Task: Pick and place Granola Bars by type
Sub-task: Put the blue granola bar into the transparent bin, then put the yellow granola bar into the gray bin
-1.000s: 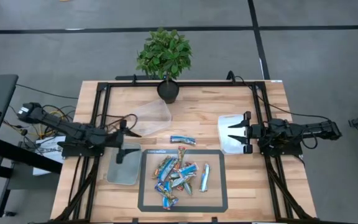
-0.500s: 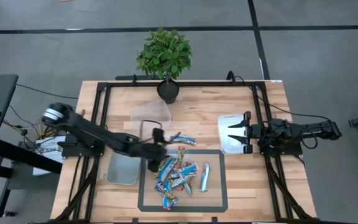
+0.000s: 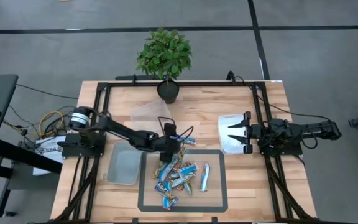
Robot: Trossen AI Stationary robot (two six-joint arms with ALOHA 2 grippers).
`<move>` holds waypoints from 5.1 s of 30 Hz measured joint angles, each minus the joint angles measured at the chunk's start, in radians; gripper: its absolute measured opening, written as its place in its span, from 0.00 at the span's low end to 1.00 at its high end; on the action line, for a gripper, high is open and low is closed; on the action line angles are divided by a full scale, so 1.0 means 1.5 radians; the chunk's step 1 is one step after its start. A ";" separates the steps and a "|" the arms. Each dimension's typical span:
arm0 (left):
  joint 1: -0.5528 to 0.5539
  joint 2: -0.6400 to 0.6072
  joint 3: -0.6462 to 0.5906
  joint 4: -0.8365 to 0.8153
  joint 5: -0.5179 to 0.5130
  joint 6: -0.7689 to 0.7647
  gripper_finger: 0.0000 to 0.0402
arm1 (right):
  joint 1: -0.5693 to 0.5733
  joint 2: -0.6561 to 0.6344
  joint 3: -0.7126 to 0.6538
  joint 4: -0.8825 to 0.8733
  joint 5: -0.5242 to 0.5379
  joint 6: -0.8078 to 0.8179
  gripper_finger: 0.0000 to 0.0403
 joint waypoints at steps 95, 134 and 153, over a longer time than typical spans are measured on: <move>0.188 -0.322 -0.229 -0.186 -0.031 -0.277 0.20 | 0.000 0.000 0.000 0.000 0.000 0.000 0.42; -0.153 -0.282 -0.087 -0.105 0.122 -0.500 0.49 | 0.000 0.000 0.000 0.000 0.000 0.000 0.42; -0.194 -0.021 0.144 -0.459 0.121 -0.769 0.43 | 0.000 0.000 0.000 0.000 0.000 0.000 0.42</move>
